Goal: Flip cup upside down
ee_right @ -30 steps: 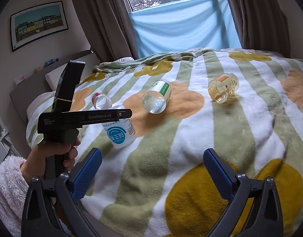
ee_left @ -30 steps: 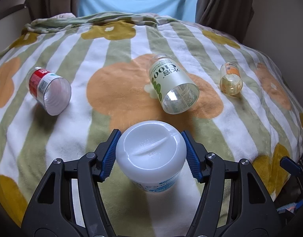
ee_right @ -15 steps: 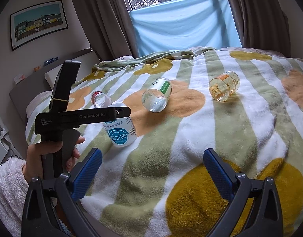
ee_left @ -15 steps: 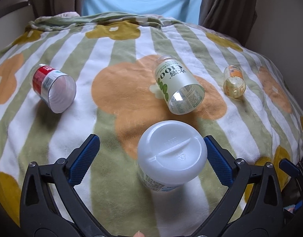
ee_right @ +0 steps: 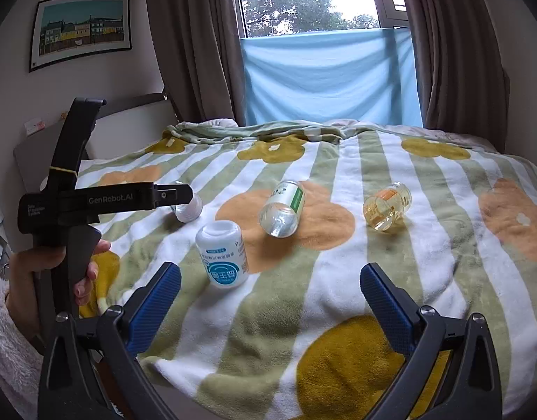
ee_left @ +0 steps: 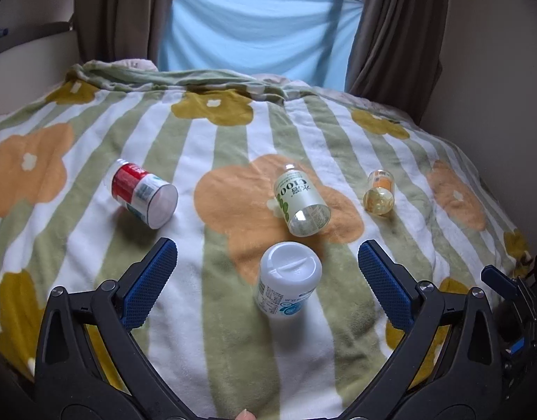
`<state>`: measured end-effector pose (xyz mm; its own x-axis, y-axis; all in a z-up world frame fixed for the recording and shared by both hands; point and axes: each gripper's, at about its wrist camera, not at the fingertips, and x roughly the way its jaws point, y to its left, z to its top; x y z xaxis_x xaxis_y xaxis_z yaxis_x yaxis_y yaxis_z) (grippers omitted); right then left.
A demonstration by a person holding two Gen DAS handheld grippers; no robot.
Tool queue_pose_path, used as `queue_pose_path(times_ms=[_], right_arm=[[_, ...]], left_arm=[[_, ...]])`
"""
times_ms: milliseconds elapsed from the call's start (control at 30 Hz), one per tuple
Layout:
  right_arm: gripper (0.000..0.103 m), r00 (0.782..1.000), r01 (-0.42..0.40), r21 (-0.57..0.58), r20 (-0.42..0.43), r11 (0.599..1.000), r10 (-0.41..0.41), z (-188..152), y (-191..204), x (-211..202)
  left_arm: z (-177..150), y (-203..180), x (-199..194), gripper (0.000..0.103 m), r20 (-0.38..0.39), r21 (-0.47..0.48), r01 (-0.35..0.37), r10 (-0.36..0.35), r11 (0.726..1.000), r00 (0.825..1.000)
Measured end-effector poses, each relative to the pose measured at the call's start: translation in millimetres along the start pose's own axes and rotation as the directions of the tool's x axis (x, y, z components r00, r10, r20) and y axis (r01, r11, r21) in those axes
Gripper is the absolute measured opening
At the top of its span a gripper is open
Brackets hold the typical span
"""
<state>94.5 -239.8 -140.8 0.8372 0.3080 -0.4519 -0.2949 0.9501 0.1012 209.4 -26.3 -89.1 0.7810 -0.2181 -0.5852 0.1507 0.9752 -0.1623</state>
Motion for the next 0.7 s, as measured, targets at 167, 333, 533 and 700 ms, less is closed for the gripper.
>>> queue_pose_path(times_ms=[167, 333, 533, 700], right_arm=[[0.102, 0.990, 0.098, -0.015, 0.107, 0.995, -0.096, 39, 29, -59], [0.102, 0.963, 0.203, 0.030, 0.175, 0.979, -0.205, 59, 49, -101], [0.102, 0.929, 0.306, 0.041, 0.204, 0.951, -0.308, 49, 67, -118], [0.102, 0.916, 0.342, 0.043, 0.208, 0.939, -0.343, 40, 72, -120]], left_arm=[[5, -5, -93, 0.103, 0.165, 0.037, -0.046, 0.040, 0.998, 0.986], [-9, -5, -161, 0.103, 0.275, 0.072, -0.117, 0.093, 0.991, 0.957], [-36, 1, -190, 0.103, 0.297, 0.049, -0.128, 0.108, 0.991, 0.949], [-50, 7, -192, 0.103, 0.302, 0.013, -0.106, 0.097, 0.994, 0.948]])
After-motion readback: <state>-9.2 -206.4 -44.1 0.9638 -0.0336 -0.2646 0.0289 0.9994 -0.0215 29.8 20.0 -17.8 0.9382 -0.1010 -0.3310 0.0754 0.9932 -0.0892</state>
